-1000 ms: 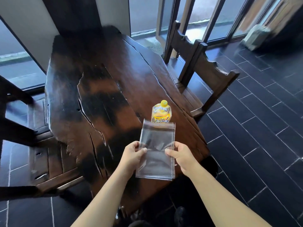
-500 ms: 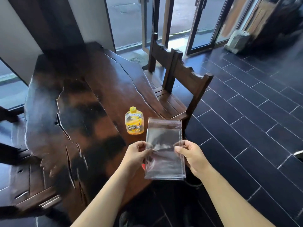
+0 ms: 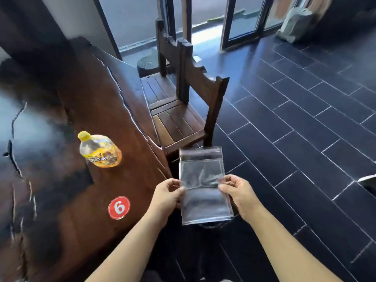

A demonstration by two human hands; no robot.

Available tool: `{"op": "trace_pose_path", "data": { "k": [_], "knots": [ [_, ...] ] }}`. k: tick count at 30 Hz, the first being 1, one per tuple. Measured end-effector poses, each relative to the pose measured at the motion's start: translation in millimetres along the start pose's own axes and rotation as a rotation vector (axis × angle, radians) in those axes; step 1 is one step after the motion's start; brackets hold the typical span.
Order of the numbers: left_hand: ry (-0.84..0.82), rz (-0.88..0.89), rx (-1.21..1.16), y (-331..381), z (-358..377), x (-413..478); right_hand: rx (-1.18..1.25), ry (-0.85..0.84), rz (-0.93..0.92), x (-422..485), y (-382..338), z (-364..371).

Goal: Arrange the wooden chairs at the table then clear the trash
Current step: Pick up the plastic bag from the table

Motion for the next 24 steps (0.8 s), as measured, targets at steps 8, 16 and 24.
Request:
{"op": "trace_pose_path", "data": {
  "k": [8,16,24],
  "knots": [
    [-0.061,-0.131,0.064,-84.9,73.2,102.3,-0.072,0.109,0.109,51.5,106.6,-79.2],
    [-0.012,-0.267,0.067,-229.8,95.4,198.9,-0.115,0.159,0.220,129.6,246.7,-106.0],
    [-0.007,-0.349,0.090,-373.9,100.3,282.8,-0.139,0.232,0.373,195.1,404.2,-114.9]
  ]
}}
Point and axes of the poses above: each hand's wrist, its own x-axis towards the middle knuckle, its own z-axis out of the palm, y = z × x, the point moved 7 cm from there along x, towards the middle knuckle, and after that the axes turned 8 degrees about -y, right-handed, at the moved point
